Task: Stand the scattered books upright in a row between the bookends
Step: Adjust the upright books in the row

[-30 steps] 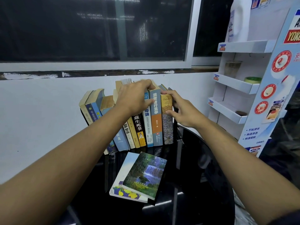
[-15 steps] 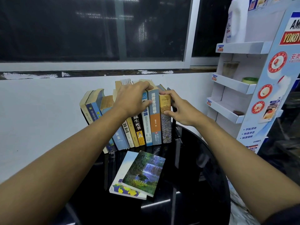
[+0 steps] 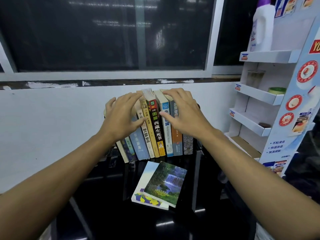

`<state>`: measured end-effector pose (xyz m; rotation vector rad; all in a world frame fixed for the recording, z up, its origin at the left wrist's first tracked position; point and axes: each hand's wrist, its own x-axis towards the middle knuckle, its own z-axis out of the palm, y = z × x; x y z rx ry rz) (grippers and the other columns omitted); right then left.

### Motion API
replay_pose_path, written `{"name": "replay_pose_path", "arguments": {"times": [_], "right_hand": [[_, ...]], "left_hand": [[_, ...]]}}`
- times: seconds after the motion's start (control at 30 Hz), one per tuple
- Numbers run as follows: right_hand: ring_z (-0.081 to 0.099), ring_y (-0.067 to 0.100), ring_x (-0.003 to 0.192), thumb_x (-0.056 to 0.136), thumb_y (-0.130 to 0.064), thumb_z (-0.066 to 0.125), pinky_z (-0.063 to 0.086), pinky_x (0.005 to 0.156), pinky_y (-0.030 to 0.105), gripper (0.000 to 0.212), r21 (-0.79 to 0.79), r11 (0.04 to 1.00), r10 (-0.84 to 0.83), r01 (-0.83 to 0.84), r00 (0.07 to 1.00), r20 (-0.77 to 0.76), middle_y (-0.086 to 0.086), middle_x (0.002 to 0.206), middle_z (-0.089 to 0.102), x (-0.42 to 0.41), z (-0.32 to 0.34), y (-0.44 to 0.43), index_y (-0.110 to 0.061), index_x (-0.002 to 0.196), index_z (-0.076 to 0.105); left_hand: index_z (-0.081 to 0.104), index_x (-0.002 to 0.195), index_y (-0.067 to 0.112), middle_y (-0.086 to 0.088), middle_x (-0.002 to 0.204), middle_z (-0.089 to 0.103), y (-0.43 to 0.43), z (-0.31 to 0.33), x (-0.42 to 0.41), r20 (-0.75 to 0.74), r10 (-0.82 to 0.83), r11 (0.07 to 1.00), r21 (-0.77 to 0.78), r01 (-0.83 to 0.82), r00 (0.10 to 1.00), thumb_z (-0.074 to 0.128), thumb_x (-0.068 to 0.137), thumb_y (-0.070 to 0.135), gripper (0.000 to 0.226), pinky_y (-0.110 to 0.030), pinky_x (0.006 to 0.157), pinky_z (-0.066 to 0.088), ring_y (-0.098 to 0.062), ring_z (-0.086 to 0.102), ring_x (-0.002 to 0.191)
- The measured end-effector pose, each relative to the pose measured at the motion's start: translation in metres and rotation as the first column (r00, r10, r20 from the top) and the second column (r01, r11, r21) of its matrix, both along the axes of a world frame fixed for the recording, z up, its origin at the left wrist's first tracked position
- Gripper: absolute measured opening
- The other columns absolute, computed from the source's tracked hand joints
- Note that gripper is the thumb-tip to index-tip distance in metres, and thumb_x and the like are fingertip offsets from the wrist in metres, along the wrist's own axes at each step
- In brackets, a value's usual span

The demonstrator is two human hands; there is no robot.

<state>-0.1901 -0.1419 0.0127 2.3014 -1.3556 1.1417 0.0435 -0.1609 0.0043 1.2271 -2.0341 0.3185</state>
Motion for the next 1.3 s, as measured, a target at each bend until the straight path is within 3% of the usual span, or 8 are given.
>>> {"name": "replay_pose_path", "arguments": {"times": [0.23,0.4,0.6,0.87,1.0,1.1,1.2,1.3], "right_hand": [[0.033,0.012,0.136,0.094,-0.051,0.061,0.027,0.106,0.044,0.059,-0.039,0.998,-0.05,0.045,0.989,-0.138,-0.011,0.146,0.044,0.043,0.001,-0.006,-0.031,0.147,0.042],[0.029,0.009,0.137,0.094,-0.05,0.06,0.018,0.093,0.035,0.058,-0.044,0.997,-0.078,0.071,0.976,-0.202,-0.013,0.146,0.044,0.057,-0.007,-0.016,-0.031,0.146,0.044],[0.032,0.012,0.135,0.099,-0.036,0.056,0.025,0.1,0.044,0.045,-0.089,0.991,-0.118,0.105,0.98,-0.162,-0.009,0.142,0.048,0.068,-0.013,-0.026,-0.024,0.141,0.05],[0.043,0.016,0.126,0.096,-0.032,0.059,0.026,0.091,0.043,0.027,-0.202,0.965,-0.185,0.168,0.981,-0.066,-0.01,0.128,0.056,0.078,-0.021,-0.021,-0.025,0.122,0.06],[0.045,0.02,0.112,0.094,-0.033,0.062,0.023,0.082,0.036,0.027,-0.26,0.941,-0.229,0.217,0.973,-0.017,-0.001,0.121,0.052,0.081,-0.03,-0.008,-0.024,0.12,0.06],[0.051,0.022,0.105,0.095,-0.032,0.064,0.037,0.082,0.038,0.029,-0.214,0.963,-0.159,0.164,0.986,0.043,0.004,0.114,0.05,0.082,-0.038,-0.001,-0.021,0.121,0.057],[0.06,0.023,0.086,0.097,-0.027,0.065,0.052,0.066,0.04,0.028,-0.175,0.981,-0.063,0.083,0.991,0.118,0.005,0.113,0.049,0.087,-0.044,0.004,-0.017,0.119,0.05],[0.062,0.026,0.079,0.098,-0.021,0.065,0.052,0.056,0.037,0.027,-0.159,0.983,-0.065,0.089,0.987,0.149,0.006,0.114,0.051,0.091,-0.045,0.005,-0.014,0.118,0.049]], "left_hand": [[0.036,0.151,0.031,0.006,0.153,0.045,0.003,-0.006,0.016,0.021,0.078,0.996,0.048,-0.079,0.997,0.068,0.085,0.058,0.078,-0.051,0.119,0.008,-0.015,0.033,0.146],[0.054,0.136,0.034,0.011,0.132,0.061,0.002,-0.01,0.01,0.01,0.08,0.995,0.063,-0.081,0.997,0.069,0.085,0.058,0.058,-0.054,0.116,0.011,-0.014,0.048,0.132],[0.061,0.123,0.036,0.016,0.12,0.065,-0.004,-0.018,0.004,-0.01,0.122,0.992,0.033,-0.122,0.992,0.069,0.085,0.055,0.043,-0.058,0.113,0.014,-0.013,0.051,0.127],[0.061,0.13,0.035,0.013,0.119,0.07,-0.011,-0.022,0.003,-0.049,0.166,0.986,0.031,-0.164,0.985,0.071,0.088,0.047,0.044,-0.056,0.113,0.016,-0.014,0.05,0.13],[0.061,0.131,0.034,0.013,0.118,0.07,-0.012,-0.024,0.004,-0.078,0.16,0.987,0.037,-0.158,0.984,0.07,0.089,0.044,0.044,-0.053,0.113,0.015,-0.013,0.049,0.131],[0.061,0.131,0.034,0.013,0.117,0.071,-0.013,-0.023,0.006,-0.091,0.152,0.988,0.045,-0.149,0.984,0.07,0.09,0.043,0.043,-0.052,0.112,0.017,-0.013,0.048,0.131],[0.061,0.131,0.034,0.013,0.117,0.071,-0.014,-0.024,0.006,-0.091,0.152,0.988,0.053,-0.148,0.984,0.069,0.09,0.044,0.043,-0.052,0.112,0.018,-0.012,0.048,0.13],[0.062,0.13,0.034,0.013,0.115,0.072,-0.015,-0.025,0.007,-0.11,0.145,0.989,0.05,-0.14,0.983,0.07,0.09,0.046,0.043,-0.051,0.112,0.018,-0.012,0.049,0.129]]}}
